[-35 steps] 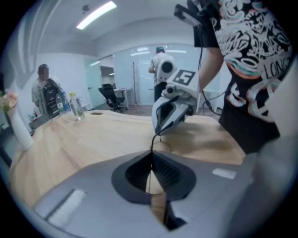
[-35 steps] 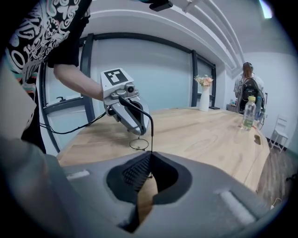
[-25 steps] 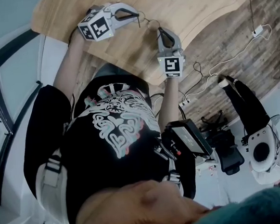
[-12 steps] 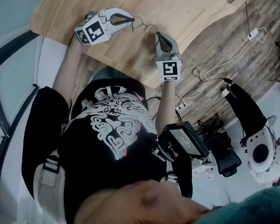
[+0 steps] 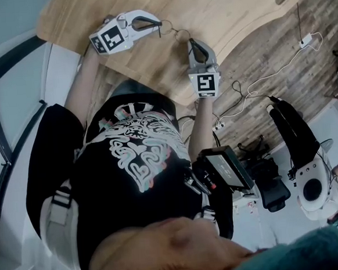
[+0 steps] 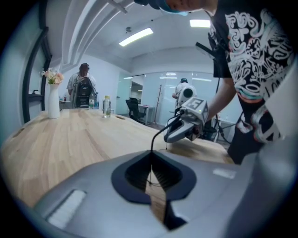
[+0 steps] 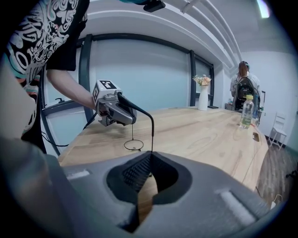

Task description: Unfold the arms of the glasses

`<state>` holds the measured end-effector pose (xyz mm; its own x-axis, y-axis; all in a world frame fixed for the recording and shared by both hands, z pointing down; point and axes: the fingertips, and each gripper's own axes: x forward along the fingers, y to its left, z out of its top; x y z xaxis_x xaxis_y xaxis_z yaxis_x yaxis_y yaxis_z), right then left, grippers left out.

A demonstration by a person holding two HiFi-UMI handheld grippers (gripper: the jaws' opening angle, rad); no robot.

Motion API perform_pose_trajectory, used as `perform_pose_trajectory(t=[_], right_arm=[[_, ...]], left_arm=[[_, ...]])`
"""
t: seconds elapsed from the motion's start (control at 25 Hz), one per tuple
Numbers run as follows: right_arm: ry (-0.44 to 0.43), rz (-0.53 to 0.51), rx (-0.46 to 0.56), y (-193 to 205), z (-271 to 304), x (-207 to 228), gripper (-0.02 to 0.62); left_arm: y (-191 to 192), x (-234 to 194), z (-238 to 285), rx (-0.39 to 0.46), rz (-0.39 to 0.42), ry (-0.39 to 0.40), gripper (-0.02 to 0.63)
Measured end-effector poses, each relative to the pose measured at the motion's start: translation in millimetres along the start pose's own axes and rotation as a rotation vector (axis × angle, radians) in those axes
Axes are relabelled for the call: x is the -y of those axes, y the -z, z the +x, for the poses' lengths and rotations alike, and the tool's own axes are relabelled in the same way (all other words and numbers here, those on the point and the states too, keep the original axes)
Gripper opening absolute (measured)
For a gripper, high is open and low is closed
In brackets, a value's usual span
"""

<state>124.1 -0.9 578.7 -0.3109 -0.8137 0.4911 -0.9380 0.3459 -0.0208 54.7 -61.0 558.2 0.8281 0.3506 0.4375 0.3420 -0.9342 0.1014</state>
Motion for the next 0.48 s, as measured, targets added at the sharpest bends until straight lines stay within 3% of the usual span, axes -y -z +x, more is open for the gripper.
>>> perform_pose_trajectory(t=[0.2,0.48], right_arm=[[0.005,-0.002,-0.047,0.4,0.5,1.7,-0.002],[-0.001,-0.020,-0.035,-1.0,2.2,1.2,-0.002]], left_arm=[[-2.0,-0.4,0.5,0.000,0.003,-0.010,-0.008],[-2.0,-0.8,0.3,-0.008,0.007,-0.018,-0.009]])
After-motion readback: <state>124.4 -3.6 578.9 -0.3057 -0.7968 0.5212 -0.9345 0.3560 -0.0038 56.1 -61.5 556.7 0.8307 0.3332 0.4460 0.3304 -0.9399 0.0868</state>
